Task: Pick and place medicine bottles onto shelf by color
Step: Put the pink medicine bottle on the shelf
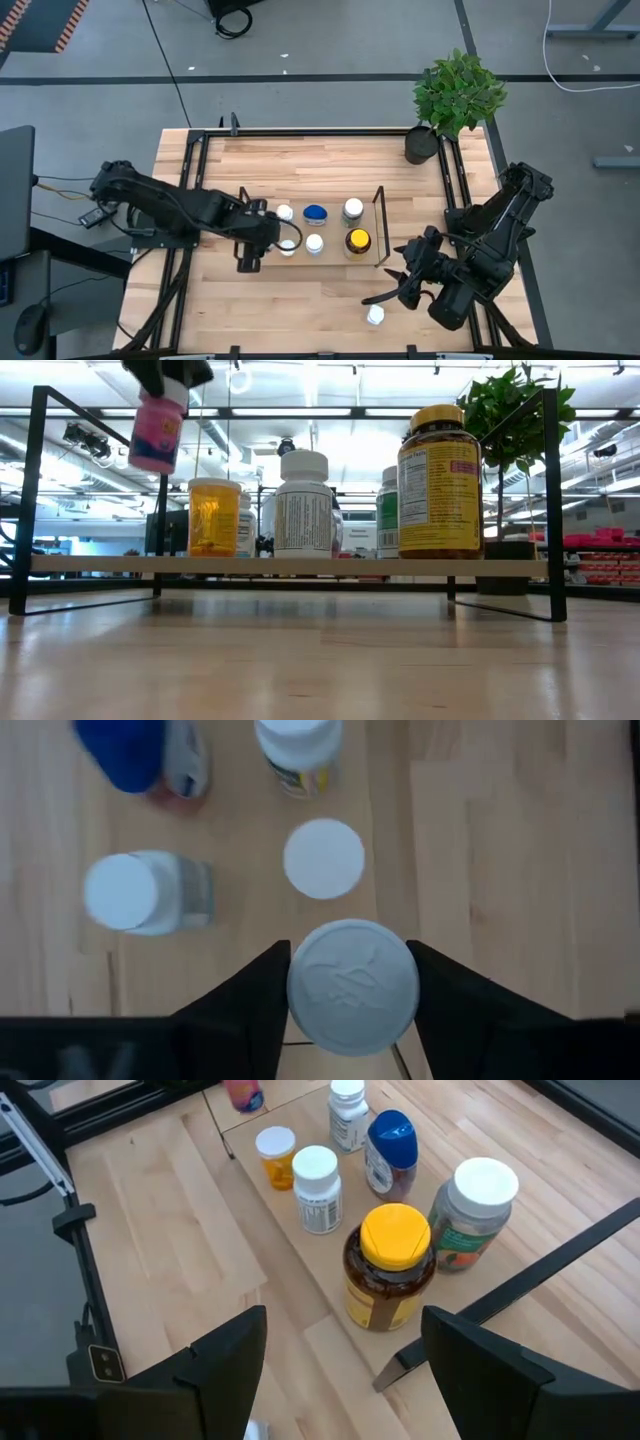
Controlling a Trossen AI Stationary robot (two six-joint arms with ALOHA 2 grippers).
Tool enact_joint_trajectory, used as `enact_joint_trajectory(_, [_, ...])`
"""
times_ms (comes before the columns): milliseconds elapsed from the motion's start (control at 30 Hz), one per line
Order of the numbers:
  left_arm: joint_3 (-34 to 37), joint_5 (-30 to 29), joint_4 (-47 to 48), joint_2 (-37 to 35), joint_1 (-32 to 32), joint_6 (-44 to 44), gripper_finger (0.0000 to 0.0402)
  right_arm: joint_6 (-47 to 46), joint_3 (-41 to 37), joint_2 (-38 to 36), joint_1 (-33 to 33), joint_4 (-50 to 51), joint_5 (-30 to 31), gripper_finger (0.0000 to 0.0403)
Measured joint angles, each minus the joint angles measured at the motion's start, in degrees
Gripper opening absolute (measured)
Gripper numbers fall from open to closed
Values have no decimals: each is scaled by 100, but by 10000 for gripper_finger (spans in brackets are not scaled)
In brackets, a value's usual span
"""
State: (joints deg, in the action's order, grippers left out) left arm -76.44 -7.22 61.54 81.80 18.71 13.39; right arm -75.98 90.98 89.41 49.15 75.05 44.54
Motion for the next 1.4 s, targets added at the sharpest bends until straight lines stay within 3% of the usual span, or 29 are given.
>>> enact_joint_trajectory(467, [7,257,105,860,-156,-271,187,-12,0,0,0,-24,-1,272])
enact_joint_trajectory(1033, [7,255,307,899,-455,-338,194,-9,0,0,0,-20,-1,272])
enact_joint_trajectory(1400, [4,162,-296,883,-397,-215,182,-9,0,0,0,-20,-3,272])
